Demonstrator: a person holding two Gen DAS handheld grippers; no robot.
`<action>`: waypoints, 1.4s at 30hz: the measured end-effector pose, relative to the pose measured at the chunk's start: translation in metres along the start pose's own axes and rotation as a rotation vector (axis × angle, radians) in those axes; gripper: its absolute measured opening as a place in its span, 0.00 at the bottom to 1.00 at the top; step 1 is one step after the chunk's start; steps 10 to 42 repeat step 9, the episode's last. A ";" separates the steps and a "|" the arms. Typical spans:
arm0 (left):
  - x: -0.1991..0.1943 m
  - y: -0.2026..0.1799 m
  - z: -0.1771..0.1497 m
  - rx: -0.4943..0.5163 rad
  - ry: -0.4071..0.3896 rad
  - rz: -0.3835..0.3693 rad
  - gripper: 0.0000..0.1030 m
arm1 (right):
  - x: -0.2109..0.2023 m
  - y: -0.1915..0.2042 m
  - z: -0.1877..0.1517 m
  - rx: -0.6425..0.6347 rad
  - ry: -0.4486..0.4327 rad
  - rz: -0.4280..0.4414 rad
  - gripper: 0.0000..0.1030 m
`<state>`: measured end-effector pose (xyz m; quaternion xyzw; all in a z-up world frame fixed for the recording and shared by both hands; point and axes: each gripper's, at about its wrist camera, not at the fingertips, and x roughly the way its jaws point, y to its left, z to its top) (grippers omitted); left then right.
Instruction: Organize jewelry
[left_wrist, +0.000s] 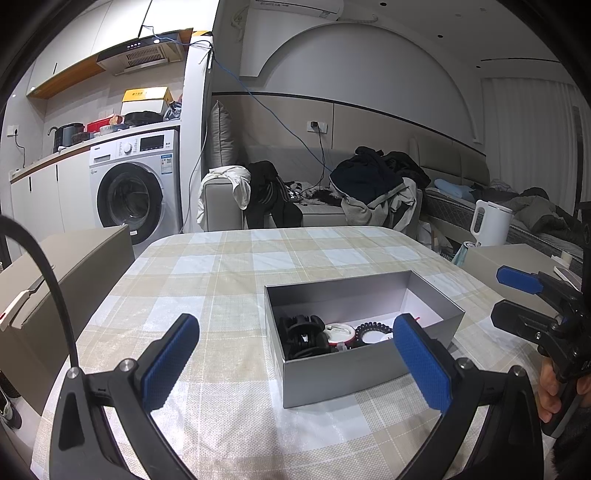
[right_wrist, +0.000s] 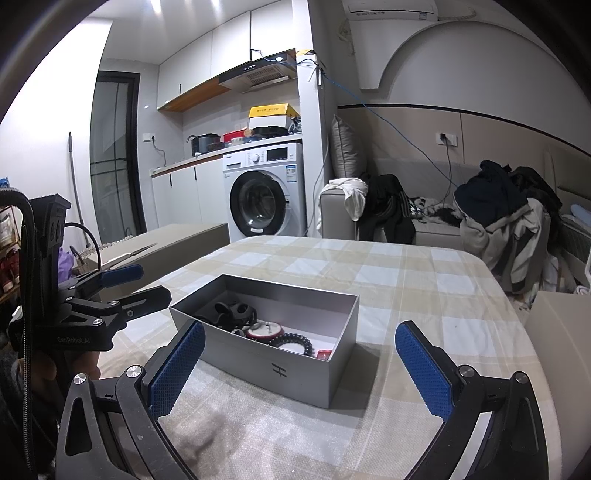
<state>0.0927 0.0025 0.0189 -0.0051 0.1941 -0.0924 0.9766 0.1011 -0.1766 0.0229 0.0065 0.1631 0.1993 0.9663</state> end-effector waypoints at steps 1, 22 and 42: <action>0.000 0.000 0.000 0.001 -0.001 0.000 0.99 | 0.000 0.000 0.001 -0.002 0.000 0.000 1.00; -0.001 -0.001 0.001 0.003 -0.001 0.005 0.99 | -0.001 -0.002 0.002 -0.009 -0.001 -0.003 1.00; -0.001 -0.001 0.001 0.003 -0.001 0.005 0.99 | -0.001 -0.002 0.002 -0.009 -0.001 -0.003 1.00</action>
